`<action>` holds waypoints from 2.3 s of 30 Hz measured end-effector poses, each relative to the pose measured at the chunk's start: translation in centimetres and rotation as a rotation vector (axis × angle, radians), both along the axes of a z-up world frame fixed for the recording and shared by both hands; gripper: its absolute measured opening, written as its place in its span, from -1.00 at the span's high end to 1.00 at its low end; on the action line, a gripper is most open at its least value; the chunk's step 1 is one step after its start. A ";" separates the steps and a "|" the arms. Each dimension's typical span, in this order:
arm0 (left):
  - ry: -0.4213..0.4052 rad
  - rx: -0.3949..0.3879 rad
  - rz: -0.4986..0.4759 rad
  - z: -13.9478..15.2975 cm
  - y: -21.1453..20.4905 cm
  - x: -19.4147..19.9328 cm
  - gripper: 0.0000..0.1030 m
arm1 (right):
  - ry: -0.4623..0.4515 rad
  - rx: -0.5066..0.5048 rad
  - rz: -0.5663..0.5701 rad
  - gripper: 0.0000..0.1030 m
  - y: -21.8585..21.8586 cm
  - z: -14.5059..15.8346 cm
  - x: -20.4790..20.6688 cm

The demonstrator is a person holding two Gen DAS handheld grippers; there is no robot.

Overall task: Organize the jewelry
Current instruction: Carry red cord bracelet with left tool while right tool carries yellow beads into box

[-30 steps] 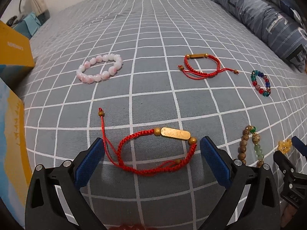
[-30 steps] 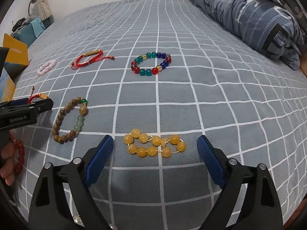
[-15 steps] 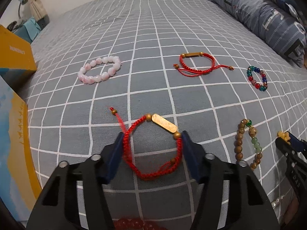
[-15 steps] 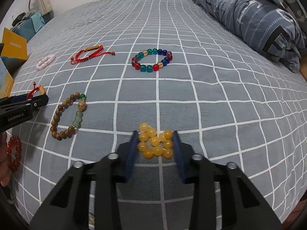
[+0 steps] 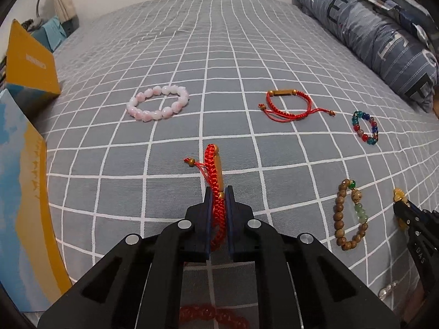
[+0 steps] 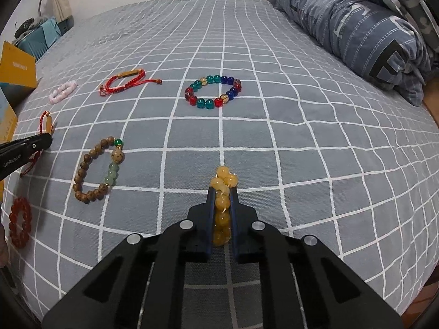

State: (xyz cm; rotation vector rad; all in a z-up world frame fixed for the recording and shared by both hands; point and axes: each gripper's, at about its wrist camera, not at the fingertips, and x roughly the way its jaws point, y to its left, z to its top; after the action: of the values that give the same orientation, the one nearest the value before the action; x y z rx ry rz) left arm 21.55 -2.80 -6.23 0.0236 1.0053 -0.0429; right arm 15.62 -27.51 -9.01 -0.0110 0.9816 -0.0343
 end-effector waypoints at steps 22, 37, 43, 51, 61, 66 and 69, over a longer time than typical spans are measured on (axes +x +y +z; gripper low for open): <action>-0.093 -0.030 0.027 6.6 3.3 -3.4 0.84 | -0.128 0.013 -0.004 0.82 1.9 7.3 -1.8; -0.194 -0.031 0.162 13.5 13.3 -8.1 0.84 | -0.256 0.029 0.128 0.82 12.2 15.2 -1.2; -0.207 -0.006 0.287 14.6 20.4 -10.9 0.84 | -0.282 0.053 0.261 0.82 20.6 17.1 -0.7; -0.194 -0.005 0.434 14.7 29.2 -14.6 0.84 | -0.279 0.077 0.447 0.82 32.0 17.8 -1.4; -0.107 -0.022 0.547 11.6 35.7 -17.9 0.84 | -0.174 0.075 0.603 0.82 42.3 14.5 -2.3; -0.035 -0.054 0.572 9.0 37.1 -18.3 0.84 | -0.091 0.045 0.638 0.82 45.0 11.6 -2.0; 0.001 -0.063 0.577 7.9 37.3 -18.3 0.84 | -0.011 0.029 0.637 0.82 46.2 9.7 -1.8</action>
State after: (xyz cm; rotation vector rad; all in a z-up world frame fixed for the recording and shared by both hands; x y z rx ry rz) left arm 3.23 34.55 1.67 -0.3239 0.9799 0.4527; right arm 13.85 18.73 0.64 -0.2958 0.9309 0.5639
